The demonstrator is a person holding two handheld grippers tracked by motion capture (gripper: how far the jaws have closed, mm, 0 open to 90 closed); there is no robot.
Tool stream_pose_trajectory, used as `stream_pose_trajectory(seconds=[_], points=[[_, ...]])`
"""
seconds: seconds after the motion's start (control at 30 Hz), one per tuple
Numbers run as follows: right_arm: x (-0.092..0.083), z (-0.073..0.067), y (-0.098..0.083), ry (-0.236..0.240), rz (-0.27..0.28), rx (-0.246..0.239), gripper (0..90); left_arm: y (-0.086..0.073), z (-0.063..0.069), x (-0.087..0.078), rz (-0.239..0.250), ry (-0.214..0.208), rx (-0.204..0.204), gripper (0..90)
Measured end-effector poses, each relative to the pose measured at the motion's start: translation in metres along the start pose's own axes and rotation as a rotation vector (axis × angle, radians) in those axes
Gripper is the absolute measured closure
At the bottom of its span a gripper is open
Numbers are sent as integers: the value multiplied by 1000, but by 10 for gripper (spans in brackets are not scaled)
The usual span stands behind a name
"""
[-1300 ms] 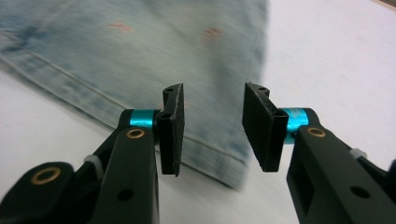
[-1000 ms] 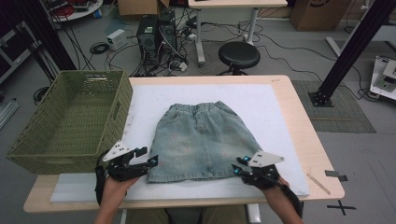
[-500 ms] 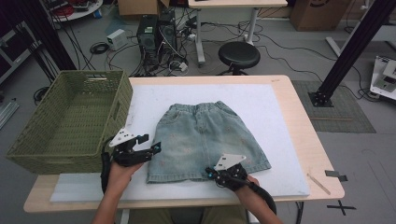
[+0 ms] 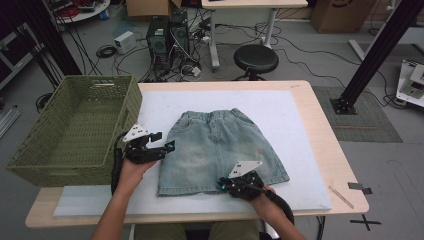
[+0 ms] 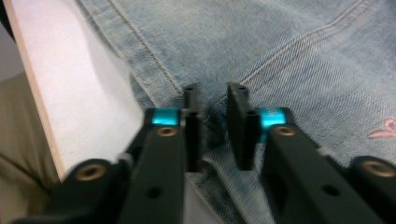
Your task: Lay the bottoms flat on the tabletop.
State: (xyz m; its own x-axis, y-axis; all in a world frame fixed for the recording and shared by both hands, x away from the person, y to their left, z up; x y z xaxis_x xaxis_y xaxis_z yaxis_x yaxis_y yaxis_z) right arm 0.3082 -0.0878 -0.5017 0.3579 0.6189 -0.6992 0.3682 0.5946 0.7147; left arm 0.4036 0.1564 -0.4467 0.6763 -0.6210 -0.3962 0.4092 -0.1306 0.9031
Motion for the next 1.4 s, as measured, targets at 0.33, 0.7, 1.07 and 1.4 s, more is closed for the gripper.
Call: stream_pose_trajectory(seconds=[0.33,0.7,1.07,1.4], points=[[-15,-5,2,119,8,-5,893,3,-9,10,-21,8,-11,328],[-32,28,1,-7,93,81,632,-17,-15,26,-103,84,-20,328],[-70,146,-67,-416,-35,350,723,-33,-18,37,-167,104,-36,335],[-89,134,-75,-376,-53,321,885,-29,-16,36,-143,97,-33,343]])
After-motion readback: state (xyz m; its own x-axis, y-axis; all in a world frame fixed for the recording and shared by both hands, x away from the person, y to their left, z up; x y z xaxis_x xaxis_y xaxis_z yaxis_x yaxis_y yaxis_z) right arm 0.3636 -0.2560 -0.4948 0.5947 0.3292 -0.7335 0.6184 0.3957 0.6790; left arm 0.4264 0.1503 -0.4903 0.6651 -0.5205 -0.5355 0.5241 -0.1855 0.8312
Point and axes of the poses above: each handheld gripper's, and its own axes: x roughly forward along the jaws, y roughly out of its top, z roughly to its right, the point moved 8 cm from there along x, roughly forward along the jaws
